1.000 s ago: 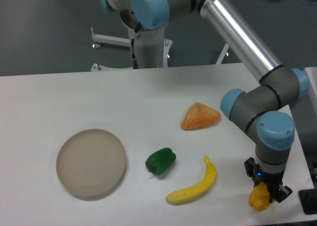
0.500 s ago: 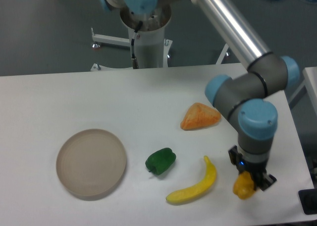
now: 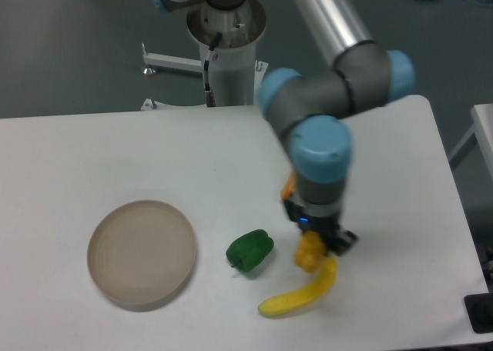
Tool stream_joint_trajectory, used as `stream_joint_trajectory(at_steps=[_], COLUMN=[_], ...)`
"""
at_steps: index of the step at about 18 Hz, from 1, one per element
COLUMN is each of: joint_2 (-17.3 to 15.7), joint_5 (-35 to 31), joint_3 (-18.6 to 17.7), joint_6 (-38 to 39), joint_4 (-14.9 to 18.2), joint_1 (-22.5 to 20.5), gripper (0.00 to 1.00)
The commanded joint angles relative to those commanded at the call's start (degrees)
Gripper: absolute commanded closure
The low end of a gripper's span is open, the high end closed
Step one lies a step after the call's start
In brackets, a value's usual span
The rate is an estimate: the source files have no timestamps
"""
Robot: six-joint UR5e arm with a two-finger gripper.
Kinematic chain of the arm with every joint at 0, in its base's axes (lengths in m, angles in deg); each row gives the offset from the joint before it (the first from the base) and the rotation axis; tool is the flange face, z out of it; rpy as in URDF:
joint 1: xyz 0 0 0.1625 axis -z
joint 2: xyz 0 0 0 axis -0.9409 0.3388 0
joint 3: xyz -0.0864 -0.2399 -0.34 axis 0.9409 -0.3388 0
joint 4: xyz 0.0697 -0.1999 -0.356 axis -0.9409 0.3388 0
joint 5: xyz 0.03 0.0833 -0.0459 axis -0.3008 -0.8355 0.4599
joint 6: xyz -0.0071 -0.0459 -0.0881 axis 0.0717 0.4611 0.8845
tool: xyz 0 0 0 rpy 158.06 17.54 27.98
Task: Place the yellow pepper on the plate
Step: 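Carry the held yellow pepper with the gripper over the beige plate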
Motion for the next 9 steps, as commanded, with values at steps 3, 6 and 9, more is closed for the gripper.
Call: stream_joint_trajectory(at_steps=[3, 6, 9], joint_2=[0.0, 0.1, 0.2], joint_5=[0.2, 0.5, 1.1], joint_3=[-0.3, -0.4, -2.4], joint_6=[6.9, 12.6, 16.5], joint_4=[1.5, 2.9, 3.2], joint_1=[4.7, 8.5, 12.0], gripper=[0.48, 0.48, 0.48])
